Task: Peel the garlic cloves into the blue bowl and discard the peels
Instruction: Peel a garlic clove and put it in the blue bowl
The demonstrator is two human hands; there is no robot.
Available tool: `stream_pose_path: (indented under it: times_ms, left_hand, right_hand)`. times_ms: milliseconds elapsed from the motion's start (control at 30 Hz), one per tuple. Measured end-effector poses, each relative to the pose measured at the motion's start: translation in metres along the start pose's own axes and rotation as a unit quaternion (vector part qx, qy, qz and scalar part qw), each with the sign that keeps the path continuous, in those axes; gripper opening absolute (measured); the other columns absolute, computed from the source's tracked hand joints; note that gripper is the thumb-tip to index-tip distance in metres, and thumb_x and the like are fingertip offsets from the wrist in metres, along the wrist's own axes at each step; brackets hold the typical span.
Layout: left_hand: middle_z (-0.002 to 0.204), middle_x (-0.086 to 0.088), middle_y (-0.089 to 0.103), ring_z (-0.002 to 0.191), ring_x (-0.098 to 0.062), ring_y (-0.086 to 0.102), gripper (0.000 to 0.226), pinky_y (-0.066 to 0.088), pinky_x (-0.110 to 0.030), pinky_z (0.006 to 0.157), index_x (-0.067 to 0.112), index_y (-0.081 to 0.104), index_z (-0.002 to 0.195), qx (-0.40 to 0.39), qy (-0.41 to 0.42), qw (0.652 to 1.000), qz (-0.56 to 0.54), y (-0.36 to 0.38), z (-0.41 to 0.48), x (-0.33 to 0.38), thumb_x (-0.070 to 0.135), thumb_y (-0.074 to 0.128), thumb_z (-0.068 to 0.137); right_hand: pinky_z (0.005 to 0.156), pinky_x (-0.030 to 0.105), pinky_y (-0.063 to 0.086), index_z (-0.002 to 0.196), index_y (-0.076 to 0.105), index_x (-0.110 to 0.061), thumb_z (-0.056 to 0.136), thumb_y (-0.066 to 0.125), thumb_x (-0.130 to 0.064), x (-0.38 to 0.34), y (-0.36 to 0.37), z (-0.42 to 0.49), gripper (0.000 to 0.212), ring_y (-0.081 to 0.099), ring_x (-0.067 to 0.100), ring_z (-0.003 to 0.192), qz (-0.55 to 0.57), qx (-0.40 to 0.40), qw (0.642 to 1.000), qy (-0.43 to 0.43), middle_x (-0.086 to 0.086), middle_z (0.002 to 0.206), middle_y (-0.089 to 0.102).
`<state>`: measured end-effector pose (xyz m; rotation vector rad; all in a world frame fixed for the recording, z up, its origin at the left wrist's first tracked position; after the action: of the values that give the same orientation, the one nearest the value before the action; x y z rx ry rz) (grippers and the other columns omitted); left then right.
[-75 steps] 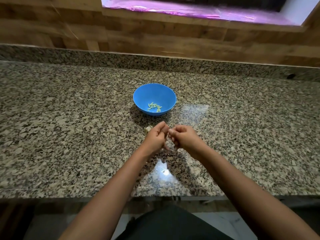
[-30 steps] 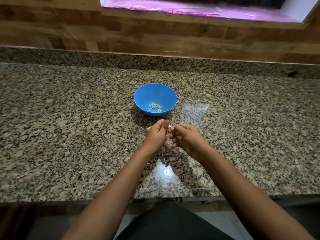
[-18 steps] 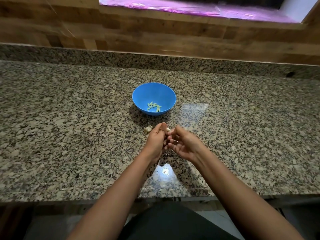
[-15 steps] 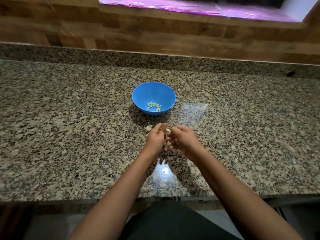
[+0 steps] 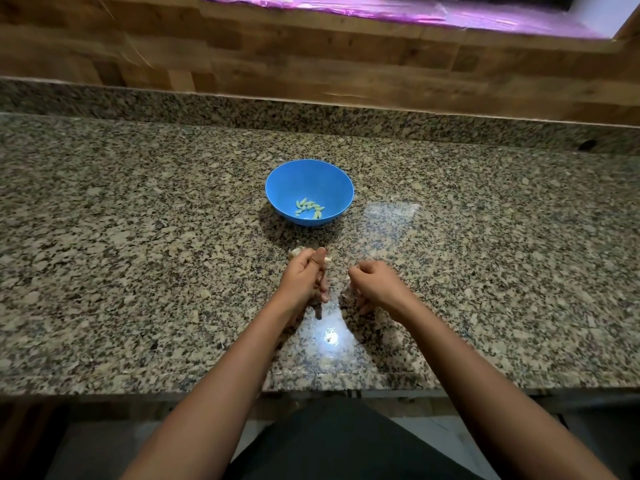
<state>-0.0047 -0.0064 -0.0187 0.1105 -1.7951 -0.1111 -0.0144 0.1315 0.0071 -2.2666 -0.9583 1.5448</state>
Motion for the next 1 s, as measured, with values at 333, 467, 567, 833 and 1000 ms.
stream_pose_path:
  times_ms: [333, 467, 567, 833, 1000]
  left_hand:
    - [0.071, -0.01, 0.06, 0.058, -0.016, 0.061, 0.011, 0.054, -0.025, 0.05, 0.006, 0.049, 0.084, -0.004, -0.035, 0.999, 0.024, -0.004, -0.003, -0.007, 0.007, 0.058, 0.09]
    - [0.079, -0.008, 0.064, 0.067, -0.018, 0.066, 0.005, 0.059, -0.028, 0.061, 0.007, 0.054, 0.088, -0.004, -0.011, 0.994, 0.11, -0.005, -0.004, 0.0, 0.007, 0.058, 0.09]
    - [0.087, -0.008, 0.067, 0.073, -0.018, 0.07, 0.007, 0.06, -0.035, 0.067, 0.006, 0.059, 0.094, 0.0, 0.021, 0.982, 0.189, -0.004, -0.005, 0.005, 0.013, 0.059, 0.091]
    - [0.077, -0.011, 0.067, 0.059, -0.011, 0.068, 0.011, 0.054, -0.018, 0.055, -0.001, 0.062, 0.095, 0.023, -0.029, 0.998, 0.05, 0.0, -0.008, 0.004, 0.008, 0.056, 0.092]
    - [0.073, -0.008, 0.069, 0.059, -0.011, 0.067, 0.008, 0.055, -0.021, 0.056, 0.002, 0.064, 0.091, 0.033, -0.03, 0.999, 0.026, 0.0, -0.009, 0.005, 0.009, 0.062, 0.088]
  right_hand:
    - [0.049, 0.025, 0.052, 0.082, 0.054, -0.005, 0.086, 0.065, -0.007, 0.004, -0.005, 0.006, 0.012, 0.059, 0.012, 0.054, 0.071, 0.044, 0.996, -0.034, 0.008, 0.074, 0.06]
    - [0.054, 0.026, 0.055, 0.098, 0.061, 0.004, 0.085, 0.062, -0.001, -0.004, -0.001, 0.004, 0.014, 0.062, 0.018, 0.062, 0.196, -0.03, 0.979, -0.037, 0.017, 0.086, 0.065]
    - [0.052, 0.025, 0.054, 0.096, 0.065, 0.004, 0.086, 0.062, -0.004, -0.009, 0.0, 0.0, 0.014, 0.063, 0.02, 0.063, 0.196, -0.033, 0.978, -0.057, 0.02, 0.088, 0.068]
    - [0.054, 0.026, 0.054, 0.096, 0.064, 0.006, 0.087, 0.059, 0.001, -0.004, 0.0, -0.001, 0.012, 0.062, 0.023, 0.061, 0.26, 0.014, 0.964, -0.058, 0.02, 0.083, 0.068]
    - [0.058, 0.025, 0.057, 0.103, 0.062, 0.01, 0.087, 0.056, 0.007, 0.001, 0.005, -0.003, 0.018, 0.065, 0.02, 0.06, 0.351, -0.004, 0.936, -0.021, 0.017, 0.079, 0.067]
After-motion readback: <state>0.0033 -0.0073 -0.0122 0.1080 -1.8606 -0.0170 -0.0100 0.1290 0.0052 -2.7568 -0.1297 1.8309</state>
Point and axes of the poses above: each hand's wrist, its own z-axis towards the middle knuckle, its own y-axis out of the palm, x = y × z, the point moved 4 cm from there along z, towards the middle knuckle
